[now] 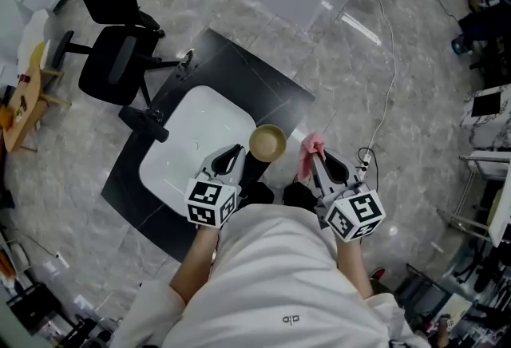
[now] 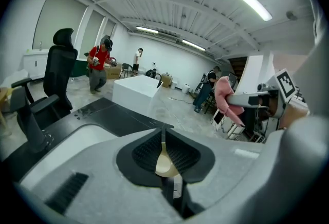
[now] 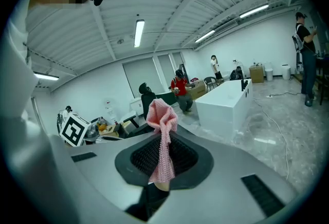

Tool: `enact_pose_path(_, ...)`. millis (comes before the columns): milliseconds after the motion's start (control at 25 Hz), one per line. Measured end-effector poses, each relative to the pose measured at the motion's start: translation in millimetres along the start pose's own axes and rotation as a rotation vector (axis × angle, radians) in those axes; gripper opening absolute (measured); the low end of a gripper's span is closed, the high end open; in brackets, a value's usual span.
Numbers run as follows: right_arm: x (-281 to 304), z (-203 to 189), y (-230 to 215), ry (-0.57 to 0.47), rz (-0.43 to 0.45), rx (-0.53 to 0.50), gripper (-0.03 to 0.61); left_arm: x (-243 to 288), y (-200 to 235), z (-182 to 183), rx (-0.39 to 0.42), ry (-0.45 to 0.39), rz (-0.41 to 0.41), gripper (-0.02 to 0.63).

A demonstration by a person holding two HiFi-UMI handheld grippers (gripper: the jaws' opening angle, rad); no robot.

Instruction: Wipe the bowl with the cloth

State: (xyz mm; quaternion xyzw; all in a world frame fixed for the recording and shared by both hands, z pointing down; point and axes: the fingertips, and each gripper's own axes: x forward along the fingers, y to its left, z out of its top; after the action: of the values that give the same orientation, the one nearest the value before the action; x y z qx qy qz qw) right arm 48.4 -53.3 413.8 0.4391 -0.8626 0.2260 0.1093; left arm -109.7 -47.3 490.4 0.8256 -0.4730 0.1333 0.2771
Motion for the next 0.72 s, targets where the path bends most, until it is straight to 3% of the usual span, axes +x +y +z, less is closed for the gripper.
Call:
enact_pose_path(240,-6.1,-16.8,-4.7,0.060,-0.020,0.015,0.028,28.9,12.8,-24.3,-0.095,0.081,-0.036,0.019)
enact_pose_path(480,-3.6,-25.3,-14.5,0.096,-0.045,0.029,0.028,59.6,21.8,-57.0,-0.191,0.180,-0.063,0.114)
enact_pose_path(640,-4.8,-33.4,-20.2,0.118,-0.056,0.050,0.028,75.2,25.8,-78.9,-0.302,0.250,-0.076,0.181)
enact_pose_path(720,-5.4,-38.8,-22.6,0.136,-0.061,0.062,0.028,82.0,26.8,-88.8,-0.314,0.289,-0.081,0.200)
